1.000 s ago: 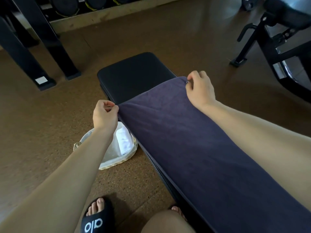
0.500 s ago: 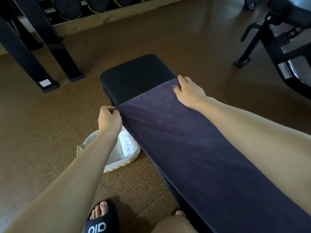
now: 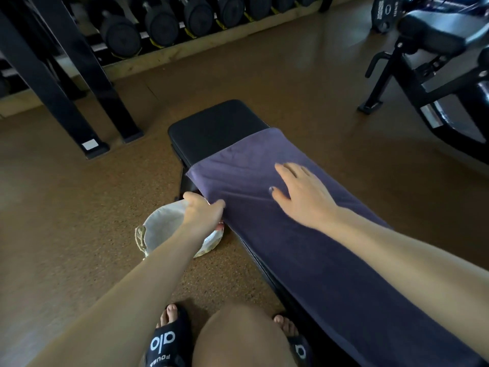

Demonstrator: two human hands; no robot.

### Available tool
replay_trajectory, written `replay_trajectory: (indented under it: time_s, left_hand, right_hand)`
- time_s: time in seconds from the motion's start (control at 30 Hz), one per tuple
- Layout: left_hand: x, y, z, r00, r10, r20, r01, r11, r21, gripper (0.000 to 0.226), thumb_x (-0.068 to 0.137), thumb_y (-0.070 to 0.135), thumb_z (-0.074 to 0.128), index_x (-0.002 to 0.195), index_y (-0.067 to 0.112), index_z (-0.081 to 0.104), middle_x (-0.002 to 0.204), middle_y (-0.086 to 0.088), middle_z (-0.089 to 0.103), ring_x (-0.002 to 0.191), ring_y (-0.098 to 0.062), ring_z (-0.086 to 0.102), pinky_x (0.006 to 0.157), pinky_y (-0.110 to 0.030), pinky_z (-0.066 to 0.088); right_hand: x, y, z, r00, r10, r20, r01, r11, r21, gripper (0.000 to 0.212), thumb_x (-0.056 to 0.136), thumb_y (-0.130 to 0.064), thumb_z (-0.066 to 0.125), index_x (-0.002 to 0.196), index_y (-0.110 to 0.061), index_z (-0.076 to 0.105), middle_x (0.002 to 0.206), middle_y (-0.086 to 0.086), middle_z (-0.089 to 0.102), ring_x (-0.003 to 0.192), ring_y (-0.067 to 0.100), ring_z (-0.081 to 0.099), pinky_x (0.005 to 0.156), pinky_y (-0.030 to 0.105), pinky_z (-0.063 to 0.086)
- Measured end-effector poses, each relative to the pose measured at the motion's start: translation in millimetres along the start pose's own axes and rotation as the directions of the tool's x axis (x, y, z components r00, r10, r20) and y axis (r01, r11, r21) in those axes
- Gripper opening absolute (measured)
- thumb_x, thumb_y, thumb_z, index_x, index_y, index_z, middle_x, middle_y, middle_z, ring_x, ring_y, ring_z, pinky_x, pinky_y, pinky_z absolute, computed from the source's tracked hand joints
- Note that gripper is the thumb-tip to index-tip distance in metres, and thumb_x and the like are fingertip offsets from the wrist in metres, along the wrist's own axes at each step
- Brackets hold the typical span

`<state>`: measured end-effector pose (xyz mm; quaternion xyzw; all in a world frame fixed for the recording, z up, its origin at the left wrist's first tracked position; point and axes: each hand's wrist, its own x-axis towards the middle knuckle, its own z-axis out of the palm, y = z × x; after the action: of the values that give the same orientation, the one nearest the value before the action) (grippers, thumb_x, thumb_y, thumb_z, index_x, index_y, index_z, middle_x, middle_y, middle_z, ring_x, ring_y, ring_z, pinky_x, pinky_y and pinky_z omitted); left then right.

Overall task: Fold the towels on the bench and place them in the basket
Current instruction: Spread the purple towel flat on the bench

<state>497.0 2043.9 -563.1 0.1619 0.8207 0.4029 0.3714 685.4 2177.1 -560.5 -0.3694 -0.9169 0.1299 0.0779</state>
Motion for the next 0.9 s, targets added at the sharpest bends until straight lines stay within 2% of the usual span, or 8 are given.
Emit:
replay_trajectory:
  time_s: [0.1,0.2,0.27,0.33,0.5,0.67,0.8,0.9]
  left_hand:
    - [-30.4,-12.1,10.3,0.994,0.074,0.078,-0.082,0.991,0.107,0.051,0.088,0.013,0.064,0.126,0.01,0.03,0.1,-0.012,0.058,0.085,-0.032,0.073,0.074,-0.053,0.063]
    - [-53.8,-21.4,23.0,0.976,0.093,0.198,-0.129,0.975,0.18,0.045,0.086,0.013,0.064,0.118,0.01,0.033,0.083,-0.013,0.063,0.065,-0.028,0.067,0.069,-0.047,0.062]
    - [-65.1,-24.6,30.7,0.963,0.109,0.248,-0.175,0.949,0.262,0.035,0.084,0.014,0.065,0.103,0.016,0.035,0.079,-0.014,0.06,0.062,-0.027,0.062,0.074,-0.05,0.061]
    - [-74.3,-26.8,37.3,0.954,0.139,0.264,-0.228,0.91,0.345,0.031,0.084,0.013,0.065,0.094,0.018,0.035,0.083,-0.014,0.059,0.062,-0.028,0.062,0.074,-0.048,0.061]
    - [-94.1,-30.8,42.3,0.93,0.184,0.317,-0.322,0.824,0.467,0.026,0.08,0.027,0.062,0.093,0.019,0.041,0.096,-0.02,0.067,0.074,-0.03,0.06,0.073,-0.045,0.056]
    - [-124.0,-32.6,49.8,0.842,0.35,0.41,-0.536,0.464,0.705,0.03,0.09,0.032,0.062,0.108,0.02,0.041,0.11,-0.012,0.048,0.096,-0.035,0.056,0.082,-0.039,0.046]
    - [-149.0,-26.2,60.1,0.737,0.367,0.568,-0.67,0.28,0.688,0.035,0.089,0.035,0.064,0.116,0.023,0.046,0.111,-0.007,0.038,0.093,-0.034,0.057,0.089,-0.042,0.049]
    - [-168.5,-21.8,70.9,0.572,0.373,0.731,-0.806,0.091,0.584,0.037,0.084,0.037,0.069,0.114,0.026,0.052,0.11,-0.002,0.038,0.099,-0.028,0.052,0.088,-0.041,0.049]
  right_hand:
    - [-85.4,-9.5,-12.9,0.999,-0.052,-0.016,0.052,0.998,-0.028,0.044,0.095,-0.045,0.058,0.131,-0.018,0.056,0.121,0.0,0.058,0.111,0.024,0.058,0.088,0.038,0.051]
    - [-158.7,-19.1,-29.4,0.996,0.023,0.089,-0.012,0.993,-0.121,0.032,0.092,-0.05,0.057,0.108,-0.023,0.05,0.101,-0.005,0.052,0.096,0.02,0.058,0.066,0.033,0.044]
    - [-196.8,-21.8,-36.5,0.977,0.101,0.19,-0.07,0.984,-0.166,0.034,0.093,-0.052,0.056,0.11,-0.026,0.045,0.102,-0.006,0.049,0.099,0.019,0.058,0.066,0.032,0.041]
    - [-227.2,-21.8,-39.0,0.955,0.161,0.248,-0.115,0.975,-0.19,0.039,0.095,-0.052,0.053,0.122,-0.026,0.044,0.11,-0.006,0.053,0.103,0.018,0.058,0.072,0.033,0.049]
    - [-282.8,-29.7,-38.6,0.953,0.172,0.25,-0.127,0.974,-0.187,0.034,0.098,-0.056,0.046,0.117,-0.028,0.046,0.107,-0.006,0.055,0.095,0.015,0.058,0.074,0.032,0.05]
    - [-310.1,-32.7,-35.2,0.961,0.132,0.241,-0.078,0.972,-0.223,0.017,0.102,-0.035,0.048,0.115,-0.025,0.051,0.105,-0.004,0.059,0.092,0.017,0.061,0.066,0.031,0.037]
    - [-321.2,-26.6,-31.9,0.971,0.101,0.215,-0.043,0.965,-0.259,0.016,0.083,-0.025,0.071,0.09,-0.024,0.057,0.076,-0.005,0.06,0.064,0.016,0.059,0.05,0.031,0.037]
    - [-331.0,-25.3,-29.0,0.973,0.082,0.216,-0.02,0.962,-0.274,0.027,0.076,-0.032,0.078,0.09,-0.024,0.056,0.076,-0.005,0.056,0.06,0.014,0.055,0.047,0.028,0.033]
